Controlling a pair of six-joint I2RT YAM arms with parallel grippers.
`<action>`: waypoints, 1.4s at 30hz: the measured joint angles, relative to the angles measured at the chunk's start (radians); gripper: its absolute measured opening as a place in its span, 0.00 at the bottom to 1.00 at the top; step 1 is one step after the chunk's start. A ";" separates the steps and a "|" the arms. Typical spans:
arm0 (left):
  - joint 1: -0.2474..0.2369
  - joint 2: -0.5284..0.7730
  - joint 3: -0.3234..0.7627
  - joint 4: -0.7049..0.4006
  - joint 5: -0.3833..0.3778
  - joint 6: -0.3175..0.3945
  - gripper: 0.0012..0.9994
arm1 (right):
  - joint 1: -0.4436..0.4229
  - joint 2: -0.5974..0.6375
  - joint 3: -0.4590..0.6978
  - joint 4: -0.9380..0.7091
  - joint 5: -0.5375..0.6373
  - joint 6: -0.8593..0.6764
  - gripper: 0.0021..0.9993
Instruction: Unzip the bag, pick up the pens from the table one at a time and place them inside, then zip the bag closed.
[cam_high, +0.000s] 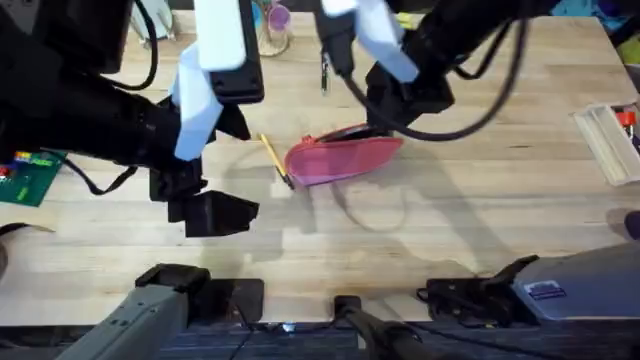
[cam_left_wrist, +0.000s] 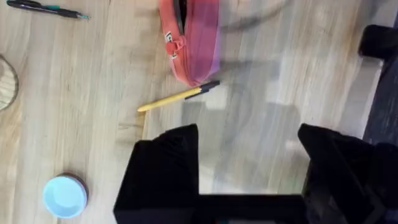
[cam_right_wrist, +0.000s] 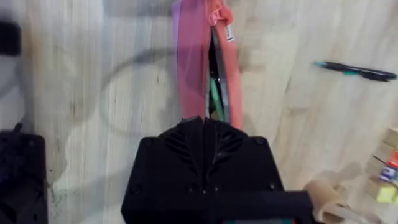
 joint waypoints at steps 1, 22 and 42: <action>0.000 0.000 0.000 0.000 0.000 0.000 1.00 | 0.000 0.018 0.000 0.000 0.004 -0.010 0.03; 0.000 0.000 0.000 0.000 0.000 0.000 1.00 | -0.002 0.179 0.000 0.050 0.014 -0.123 0.03; 0.000 0.000 0.000 0.000 0.000 0.000 1.00 | -0.002 0.362 0.000 0.078 0.006 -0.123 0.03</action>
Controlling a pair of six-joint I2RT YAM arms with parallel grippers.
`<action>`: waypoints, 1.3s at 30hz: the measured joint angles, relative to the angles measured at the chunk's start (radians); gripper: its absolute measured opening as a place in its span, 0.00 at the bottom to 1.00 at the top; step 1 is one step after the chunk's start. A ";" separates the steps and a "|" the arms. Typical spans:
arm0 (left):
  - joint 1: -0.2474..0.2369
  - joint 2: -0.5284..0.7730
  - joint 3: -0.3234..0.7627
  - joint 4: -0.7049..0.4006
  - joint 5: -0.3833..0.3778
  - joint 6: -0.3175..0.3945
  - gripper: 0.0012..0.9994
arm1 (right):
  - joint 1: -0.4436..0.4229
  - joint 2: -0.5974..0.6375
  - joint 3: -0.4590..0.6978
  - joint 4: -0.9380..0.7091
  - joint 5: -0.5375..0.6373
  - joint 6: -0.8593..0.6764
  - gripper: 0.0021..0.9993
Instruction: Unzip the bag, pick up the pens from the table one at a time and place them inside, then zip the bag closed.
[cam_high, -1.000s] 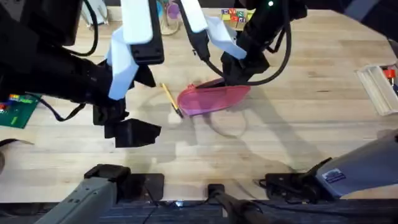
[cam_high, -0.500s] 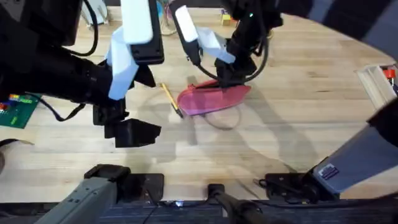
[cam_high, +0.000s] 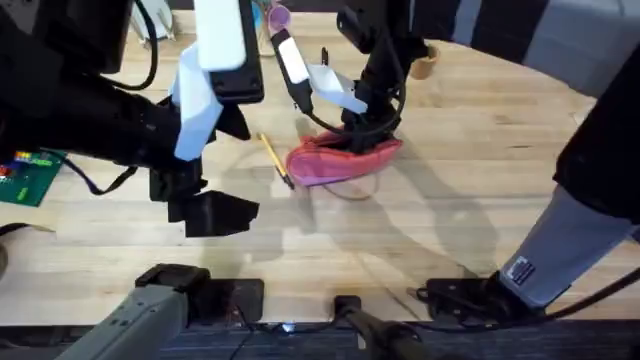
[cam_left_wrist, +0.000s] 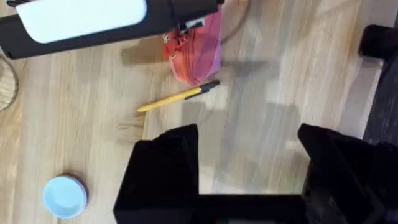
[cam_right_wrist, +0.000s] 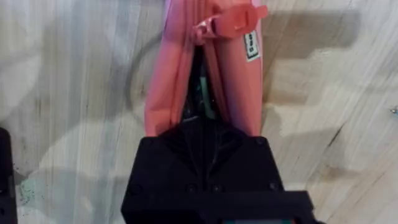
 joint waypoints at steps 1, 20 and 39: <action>0.000 0.000 0.000 0.000 0.000 0.000 1.00 | 0.000 0.000 0.000 0.000 0.000 0.000 0.03; 0.000 0.000 0.000 0.000 0.000 0.000 1.00 | 0.000 0.001 0.000 -0.010 0.000 0.002 1.00; 0.000 0.000 0.000 0.000 0.000 0.000 1.00 | 0.000 -0.105 0.065 -0.137 0.005 0.024 1.00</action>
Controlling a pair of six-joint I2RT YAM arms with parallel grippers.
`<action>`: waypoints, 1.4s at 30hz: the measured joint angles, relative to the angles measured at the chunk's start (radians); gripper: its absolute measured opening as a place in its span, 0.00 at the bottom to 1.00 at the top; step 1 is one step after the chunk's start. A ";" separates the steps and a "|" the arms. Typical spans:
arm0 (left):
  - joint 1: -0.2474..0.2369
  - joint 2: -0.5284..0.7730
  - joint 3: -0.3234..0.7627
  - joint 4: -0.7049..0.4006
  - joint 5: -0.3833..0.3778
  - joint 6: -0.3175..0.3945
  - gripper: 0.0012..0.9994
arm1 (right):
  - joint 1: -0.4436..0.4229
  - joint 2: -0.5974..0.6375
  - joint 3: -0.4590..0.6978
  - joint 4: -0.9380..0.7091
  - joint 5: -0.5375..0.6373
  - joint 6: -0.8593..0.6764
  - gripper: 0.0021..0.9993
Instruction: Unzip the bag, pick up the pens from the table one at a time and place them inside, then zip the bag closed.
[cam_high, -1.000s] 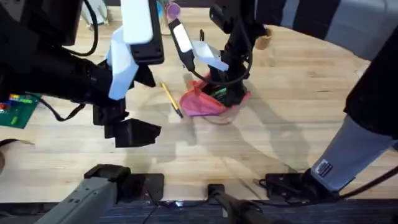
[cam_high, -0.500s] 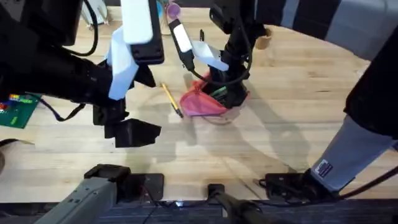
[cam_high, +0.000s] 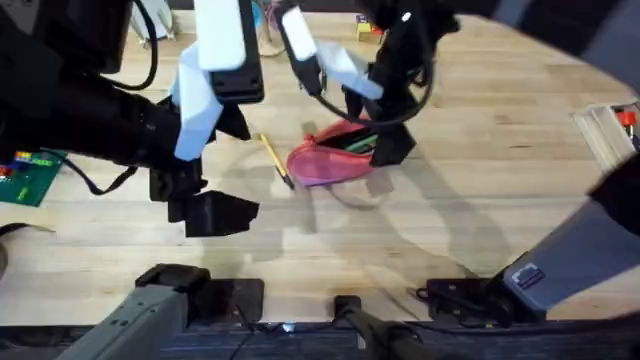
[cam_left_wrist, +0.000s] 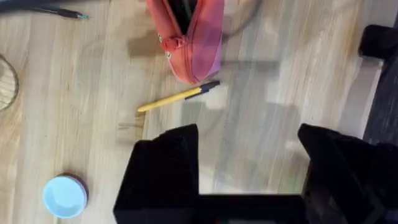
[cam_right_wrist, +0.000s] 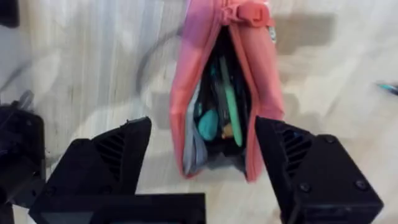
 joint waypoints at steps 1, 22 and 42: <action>0.000 0.000 0.000 0.000 0.000 0.000 1.00 | 0.000 -0.020 0.008 -0.009 0.000 0.000 1.00; 0.000 0.000 0.000 0.000 0.000 0.000 1.00 | -0.136 -0.358 0.028 -0.100 0.003 0.394 1.00; 0.000 0.000 0.000 0.334 -0.026 -0.495 1.00 | -0.155 -0.362 0.028 -0.110 0.003 0.495 1.00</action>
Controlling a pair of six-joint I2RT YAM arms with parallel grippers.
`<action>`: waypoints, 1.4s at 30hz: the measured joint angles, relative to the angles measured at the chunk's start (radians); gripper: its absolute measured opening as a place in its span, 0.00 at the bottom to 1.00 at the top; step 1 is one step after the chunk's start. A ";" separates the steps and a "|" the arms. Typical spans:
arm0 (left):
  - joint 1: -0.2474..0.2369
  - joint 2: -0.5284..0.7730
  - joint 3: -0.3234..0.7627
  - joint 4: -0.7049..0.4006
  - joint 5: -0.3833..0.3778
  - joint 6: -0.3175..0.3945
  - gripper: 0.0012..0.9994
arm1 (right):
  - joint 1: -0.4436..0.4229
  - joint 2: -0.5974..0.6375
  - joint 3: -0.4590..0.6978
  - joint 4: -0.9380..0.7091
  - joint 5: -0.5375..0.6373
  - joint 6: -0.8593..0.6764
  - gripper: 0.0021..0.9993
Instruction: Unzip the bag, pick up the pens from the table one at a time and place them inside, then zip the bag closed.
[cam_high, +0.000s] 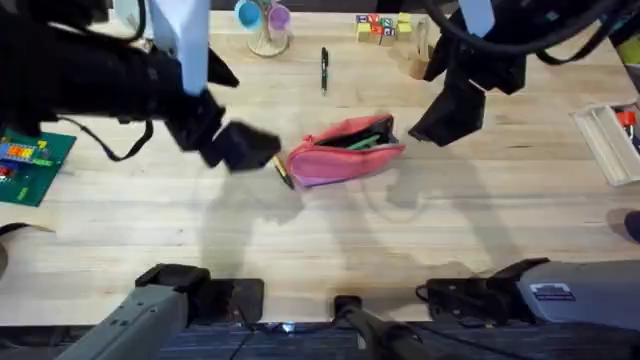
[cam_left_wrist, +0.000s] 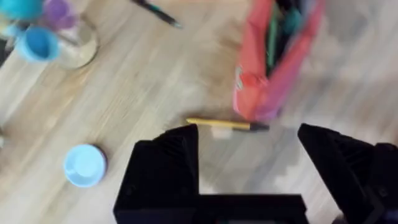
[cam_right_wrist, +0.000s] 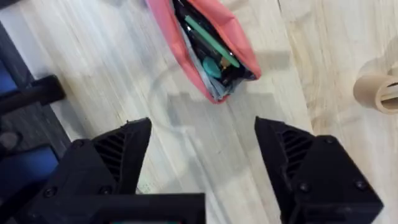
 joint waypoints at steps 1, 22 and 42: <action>0.000 0.000 0.000 0.028 -0.005 -0.071 1.00 | 0.000 0.000 0.000 0.000 0.000 -0.002 1.00; 0.000 0.000 0.000 0.079 -0.090 -1.369 1.00 | 0.000 0.000 0.000 0.000 0.026 -0.010 1.00; 0.000 0.078 0.000 0.063 -0.196 -1.565 1.00 | 0.000 0.000 0.000 0.000 0.027 -0.025 1.00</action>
